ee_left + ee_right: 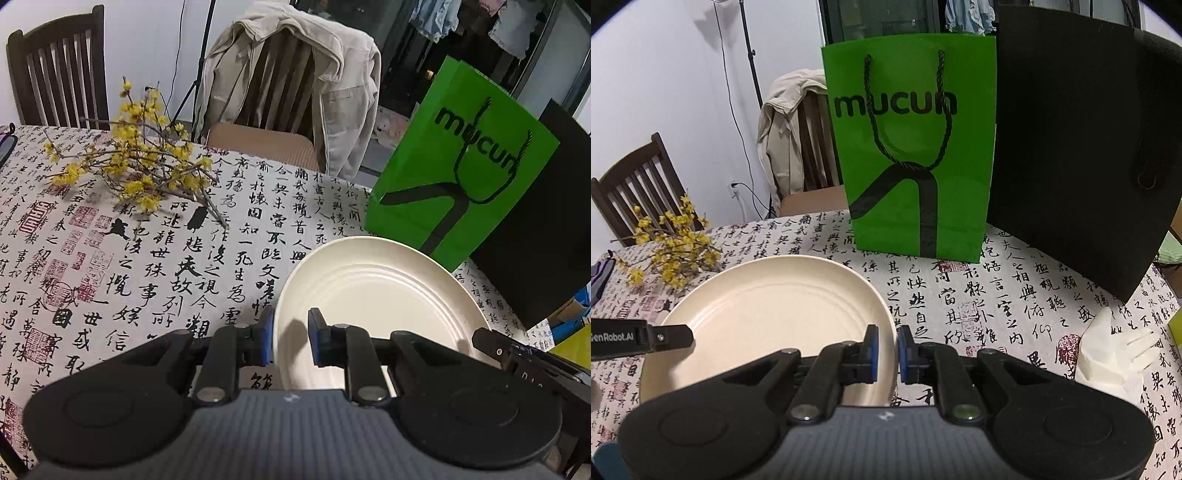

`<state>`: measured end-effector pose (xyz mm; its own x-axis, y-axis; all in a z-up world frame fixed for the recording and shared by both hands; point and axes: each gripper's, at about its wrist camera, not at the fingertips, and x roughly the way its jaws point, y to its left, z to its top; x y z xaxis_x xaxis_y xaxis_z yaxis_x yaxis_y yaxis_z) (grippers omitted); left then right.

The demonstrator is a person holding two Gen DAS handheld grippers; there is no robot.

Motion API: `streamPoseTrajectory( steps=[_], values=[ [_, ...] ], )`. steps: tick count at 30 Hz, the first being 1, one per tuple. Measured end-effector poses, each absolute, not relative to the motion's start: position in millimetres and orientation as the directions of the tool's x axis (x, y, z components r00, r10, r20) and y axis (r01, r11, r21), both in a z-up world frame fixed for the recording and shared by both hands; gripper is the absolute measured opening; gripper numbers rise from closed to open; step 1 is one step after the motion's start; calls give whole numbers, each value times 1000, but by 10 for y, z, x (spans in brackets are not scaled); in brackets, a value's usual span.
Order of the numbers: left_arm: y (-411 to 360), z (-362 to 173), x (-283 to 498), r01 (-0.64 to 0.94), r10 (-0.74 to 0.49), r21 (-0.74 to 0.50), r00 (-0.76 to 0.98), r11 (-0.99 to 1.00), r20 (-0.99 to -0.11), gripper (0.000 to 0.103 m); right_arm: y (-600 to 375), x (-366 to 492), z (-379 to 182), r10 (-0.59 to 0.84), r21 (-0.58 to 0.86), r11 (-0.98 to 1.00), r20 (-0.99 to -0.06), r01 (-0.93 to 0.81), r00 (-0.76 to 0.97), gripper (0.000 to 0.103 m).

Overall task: Organize plates and bowls
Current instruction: 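Lift the gripped cream plate off the cloth with both grippers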

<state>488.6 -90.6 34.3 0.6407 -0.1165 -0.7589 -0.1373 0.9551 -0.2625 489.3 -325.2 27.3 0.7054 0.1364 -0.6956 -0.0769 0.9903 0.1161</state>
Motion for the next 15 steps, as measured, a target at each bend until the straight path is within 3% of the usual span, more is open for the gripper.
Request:
streamPoseTrajectory(
  steps=[15],
  values=[
    [-833,602,4562,-118,-104,-248,679,961,-726,19,-3156,4543,495,145,117,989,-665,-89,733,11]
  ],
)
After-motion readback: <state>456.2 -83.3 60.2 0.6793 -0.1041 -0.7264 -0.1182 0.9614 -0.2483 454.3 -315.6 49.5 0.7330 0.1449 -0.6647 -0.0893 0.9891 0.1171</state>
